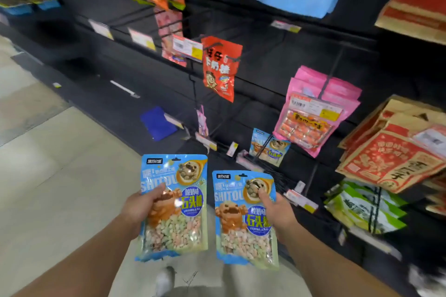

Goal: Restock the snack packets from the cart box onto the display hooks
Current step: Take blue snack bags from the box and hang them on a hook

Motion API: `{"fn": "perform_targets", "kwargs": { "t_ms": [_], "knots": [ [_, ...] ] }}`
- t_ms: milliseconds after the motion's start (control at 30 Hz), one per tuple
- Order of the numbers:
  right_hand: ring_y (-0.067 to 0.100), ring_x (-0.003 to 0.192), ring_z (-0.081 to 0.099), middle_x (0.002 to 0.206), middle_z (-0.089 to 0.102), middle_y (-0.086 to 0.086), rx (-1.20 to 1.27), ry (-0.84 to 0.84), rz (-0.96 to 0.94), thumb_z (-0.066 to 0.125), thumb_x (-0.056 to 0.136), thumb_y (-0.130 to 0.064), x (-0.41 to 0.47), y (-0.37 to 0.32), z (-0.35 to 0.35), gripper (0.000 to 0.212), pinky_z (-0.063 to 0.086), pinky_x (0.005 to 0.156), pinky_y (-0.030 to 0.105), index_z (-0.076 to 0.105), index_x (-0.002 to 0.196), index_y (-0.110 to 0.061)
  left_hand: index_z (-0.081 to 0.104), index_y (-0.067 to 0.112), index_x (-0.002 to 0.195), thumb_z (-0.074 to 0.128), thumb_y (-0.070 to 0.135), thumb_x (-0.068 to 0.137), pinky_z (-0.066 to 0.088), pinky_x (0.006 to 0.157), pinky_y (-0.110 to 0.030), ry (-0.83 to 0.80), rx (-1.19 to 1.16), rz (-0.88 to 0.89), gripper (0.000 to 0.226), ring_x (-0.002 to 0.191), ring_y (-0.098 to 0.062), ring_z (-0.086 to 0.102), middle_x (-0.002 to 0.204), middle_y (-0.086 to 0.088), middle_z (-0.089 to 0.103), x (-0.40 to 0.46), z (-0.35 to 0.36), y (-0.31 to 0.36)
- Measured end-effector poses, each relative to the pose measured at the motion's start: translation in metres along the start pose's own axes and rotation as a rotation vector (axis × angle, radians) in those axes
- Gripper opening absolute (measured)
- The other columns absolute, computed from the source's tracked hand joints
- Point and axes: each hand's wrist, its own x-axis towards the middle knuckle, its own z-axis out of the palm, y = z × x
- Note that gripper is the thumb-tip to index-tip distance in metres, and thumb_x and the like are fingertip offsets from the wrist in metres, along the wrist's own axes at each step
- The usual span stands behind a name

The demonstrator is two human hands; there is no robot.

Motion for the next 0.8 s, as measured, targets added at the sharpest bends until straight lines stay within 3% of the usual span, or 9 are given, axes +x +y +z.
{"fn": "perform_targets", "kwargs": {
  "t_ms": [67, 133, 200, 267, 433, 533, 600, 700, 800],
  "knots": [
    [0.022, 0.088, 0.071, 0.098, 0.075, 0.002, 0.044, 0.053, 0.076, 0.059, 0.093, -0.039, 0.006, 0.013, 0.009, 0.031, 0.058, 0.082, 0.039, 0.067, 0.109, -0.014, 0.077, -0.002, 0.079, 0.070, 0.045, 0.086, 0.054, 0.054, -0.032, -0.064, 0.014, -0.028, 0.049, 0.081, -0.039, 0.068, 0.086, -0.025, 0.062, 0.019, -0.005, 0.009],
    [0.025, 0.087, 0.072, 0.094, 0.075, 0.004, 0.103, 0.119, 0.122, 0.061, 0.092, -0.038, 0.009, 0.024, 0.024, 0.028, 0.058, 0.084, 0.044, 0.068, 0.104, -0.014, 0.077, 0.004, 0.064, 0.074, 0.053, 0.076, 0.050, 0.058, -0.032, -0.123, 0.069, -0.045, 0.051, 0.078, -0.036, 0.063, 0.084, -0.023, 0.057, 0.043, -0.009, 0.019],
    [0.024, 0.087, 0.071, 0.093, 0.075, 0.004, 0.157, 0.196, 0.154, 0.064, 0.089, -0.041, 0.013, 0.033, 0.040, 0.030, 0.058, 0.081, 0.042, 0.068, 0.101, -0.014, 0.077, 0.004, 0.072, 0.082, 0.059, 0.059, 0.051, 0.073, -0.044, -0.154, 0.114, -0.050, 0.057, 0.079, -0.034, 0.057, 0.085, -0.023, 0.060, 0.068, -0.012, 0.027],
    [0.020, 0.080, 0.070, 0.089, 0.074, 0.002, 0.213, 0.266, 0.171, 0.066, 0.088, -0.041, 0.020, 0.040, 0.056, 0.026, 0.057, 0.070, 0.034, 0.068, 0.096, -0.016, 0.076, -0.004, 0.086, 0.083, 0.059, 0.058, 0.053, 0.083, -0.052, -0.175, 0.153, -0.036, 0.069, 0.079, -0.035, 0.062, 0.085, -0.022, 0.068, 0.090, -0.012, 0.032],
    [0.021, 0.076, 0.071, 0.085, 0.074, 0.004, 0.346, 0.363, 0.220, 0.067, 0.087, -0.042, 0.043, 0.059, 0.079, 0.028, 0.055, 0.064, 0.030, 0.066, 0.093, -0.015, 0.076, 0.000, 0.091, 0.074, 0.056, 0.077, 0.057, 0.079, -0.047, -0.196, 0.263, -0.021, 0.058, 0.078, -0.040, 0.070, 0.085, -0.028, 0.073, 0.128, -0.001, 0.020],
    [0.016, 0.067, 0.069, 0.081, 0.072, 0.003, 0.393, 0.390, 0.245, 0.066, 0.088, -0.040, 0.064, 0.073, 0.081, 0.024, 0.051, 0.051, 0.024, 0.065, 0.090, -0.016, 0.077, 0.002, 0.085, 0.075, 0.065, 0.069, 0.058, 0.083, -0.054, -0.211, 0.301, -0.056, 0.065, 0.082, -0.045, 0.072, 0.085, -0.032, 0.072, 0.150, 0.006, -0.001],
    [0.012, 0.064, 0.068, 0.078, 0.072, 0.001, 0.401, 0.390, 0.243, 0.065, 0.088, -0.041, 0.082, 0.081, 0.078, 0.025, 0.049, 0.046, 0.020, 0.065, 0.090, -0.016, 0.077, 0.003, 0.080, 0.077, 0.076, 0.054, 0.059, 0.078, -0.048, -0.224, 0.307, -0.080, 0.077, 0.083, -0.047, 0.072, 0.074, -0.022, 0.073, 0.170, 0.010, -0.018],
    [0.010, 0.062, 0.069, 0.080, 0.073, 0.001, 0.394, 0.386, 0.227, 0.064, 0.089, -0.041, 0.111, 0.097, 0.073, 0.027, 0.050, 0.047, 0.018, 0.068, 0.094, -0.014, 0.076, 0.001, 0.085, 0.079, 0.080, 0.041, 0.058, 0.071, -0.041, -0.259, 0.297, -0.129, 0.091, 0.071, -0.039, 0.073, 0.062, -0.013, 0.069, 0.196, 0.018, -0.039],
    [0.012, 0.067, 0.072, 0.083, 0.076, 0.003, 0.380, 0.363, 0.200, 0.063, 0.090, -0.040, 0.136, 0.108, 0.068, 0.029, 0.054, 0.052, 0.021, 0.069, 0.096, -0.013, 0.070, 0.003, 0.076, 0.074, 0.072, 0.060, 0.046, 0.057, -0.029, -0.270, 0.328, -0.118, 0.071, 0.042, -0.024, 0.057, 0.051, -0.006, 0.061, 0.210, 0.029, -0.050]
  ]
}}
